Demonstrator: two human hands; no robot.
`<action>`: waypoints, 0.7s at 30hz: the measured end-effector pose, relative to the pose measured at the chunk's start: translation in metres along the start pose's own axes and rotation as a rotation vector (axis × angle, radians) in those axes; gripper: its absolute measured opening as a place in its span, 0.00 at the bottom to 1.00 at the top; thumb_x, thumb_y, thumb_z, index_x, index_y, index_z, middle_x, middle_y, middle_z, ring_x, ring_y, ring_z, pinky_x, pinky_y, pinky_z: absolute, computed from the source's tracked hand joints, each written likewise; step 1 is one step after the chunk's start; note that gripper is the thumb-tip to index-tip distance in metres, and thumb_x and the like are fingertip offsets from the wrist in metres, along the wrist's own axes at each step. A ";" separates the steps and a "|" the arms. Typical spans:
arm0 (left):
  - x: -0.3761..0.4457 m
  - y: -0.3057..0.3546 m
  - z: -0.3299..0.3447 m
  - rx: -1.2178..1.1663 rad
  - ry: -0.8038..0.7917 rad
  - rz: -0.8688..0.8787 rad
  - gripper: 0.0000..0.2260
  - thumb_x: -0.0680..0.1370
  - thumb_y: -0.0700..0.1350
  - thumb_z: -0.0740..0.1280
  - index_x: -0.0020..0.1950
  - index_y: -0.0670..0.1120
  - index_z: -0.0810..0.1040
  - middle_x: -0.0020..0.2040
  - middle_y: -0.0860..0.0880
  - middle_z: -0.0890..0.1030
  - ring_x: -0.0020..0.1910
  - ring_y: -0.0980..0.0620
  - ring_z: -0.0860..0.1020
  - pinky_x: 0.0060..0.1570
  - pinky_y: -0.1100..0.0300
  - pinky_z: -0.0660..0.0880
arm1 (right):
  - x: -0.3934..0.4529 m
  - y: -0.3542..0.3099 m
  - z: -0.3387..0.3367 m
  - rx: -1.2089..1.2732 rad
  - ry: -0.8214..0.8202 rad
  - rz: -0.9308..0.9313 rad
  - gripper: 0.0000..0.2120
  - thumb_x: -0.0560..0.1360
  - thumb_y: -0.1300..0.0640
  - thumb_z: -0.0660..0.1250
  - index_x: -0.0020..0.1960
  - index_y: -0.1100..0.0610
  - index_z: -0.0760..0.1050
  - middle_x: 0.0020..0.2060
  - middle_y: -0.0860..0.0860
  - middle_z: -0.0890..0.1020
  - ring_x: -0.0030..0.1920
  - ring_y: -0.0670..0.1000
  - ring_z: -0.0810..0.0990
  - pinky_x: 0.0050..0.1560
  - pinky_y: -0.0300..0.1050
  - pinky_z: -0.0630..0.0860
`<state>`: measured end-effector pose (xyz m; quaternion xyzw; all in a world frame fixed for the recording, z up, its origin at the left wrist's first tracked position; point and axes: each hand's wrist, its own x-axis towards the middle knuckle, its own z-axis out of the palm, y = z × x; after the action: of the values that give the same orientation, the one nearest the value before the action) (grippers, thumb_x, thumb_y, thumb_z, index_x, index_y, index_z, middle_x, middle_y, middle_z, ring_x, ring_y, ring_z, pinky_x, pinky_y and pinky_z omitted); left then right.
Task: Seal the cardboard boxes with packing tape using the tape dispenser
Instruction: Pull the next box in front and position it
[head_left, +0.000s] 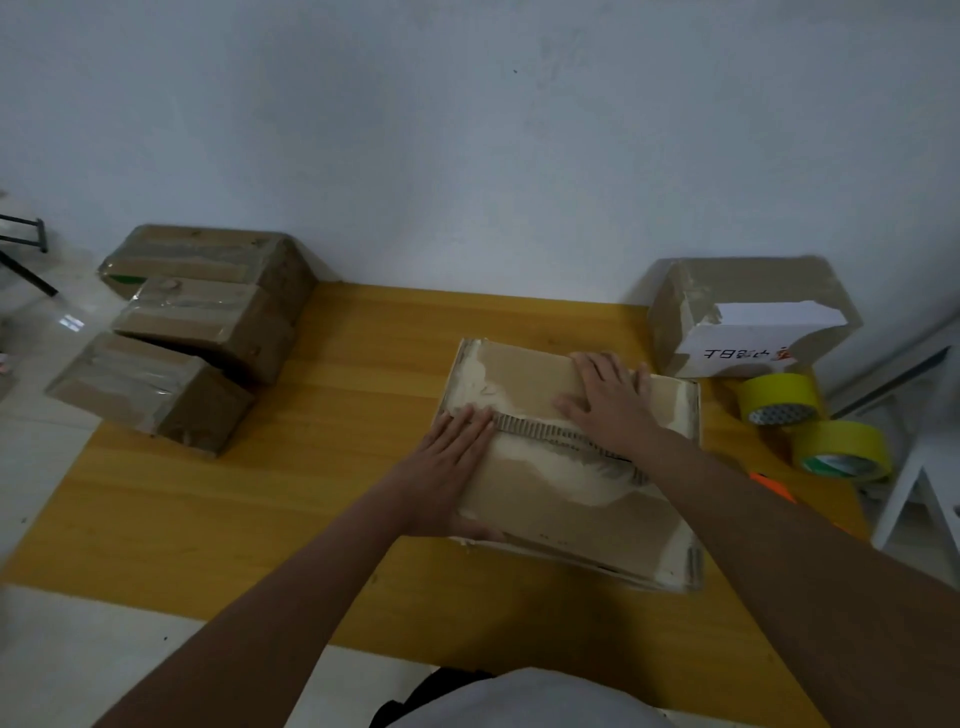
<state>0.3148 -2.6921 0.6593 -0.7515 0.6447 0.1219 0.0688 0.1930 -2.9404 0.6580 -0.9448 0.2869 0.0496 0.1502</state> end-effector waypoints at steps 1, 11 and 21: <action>0.000 -0.001 0.000 -0.004 -0.004 0.002 0.56 0.69 0.81 0.50 0.78 0.42 0.31 0.78 0.46 0.29 0.77 0.49 0.30 0.75 0.50 0.31 | 0.000 0.000 -0.001 -0.001 -0.014 0.000 0.33 0.79 0.37 0.53 0.78 0.51 0.51 0.76 0.48 0.56 0.77 0.52 0.47 0.73 0.63 0.39; 0.001 -0.002 -0.004 -0.019 -0.025 0.027 0.56 0.67 0.81 0.45 0.77 0.44 0.30 0.77 0.47 0.29 0.76 0.53 0.29 0.76 0.51 0.33 | -0.039 0.020 -0.028 0.461 0.197 0.003 0.26 0.80 0.57 0.63 0.76 0.54 0.61 0.74 0.53 0.63 0.75 0.54 0.59 0.75 0.58 0.55; 0.011 -0.001 -0.004 -0.035 -0.019 0.031 0.56 0.67 0.81 0.47 0.77 0.43 0.30 0.77 0.48 0.29 0.76 0.54 0.28 0.74 0.54 0.28 | -0.174 0.136 0.034 0.402 0.407 0.868 0.22 0.77 0.62 0.66 0.68 0.68 0.66 0.64 0.68 0.68 0.63 0.68 0.68 0.62 0.61 0.67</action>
<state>0.3172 -2.7031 0.6604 -0.7413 0.6533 0.1415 0.0599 -0.0278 -2.9455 0.6223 -0.6820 0.6795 -0.1336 0.2353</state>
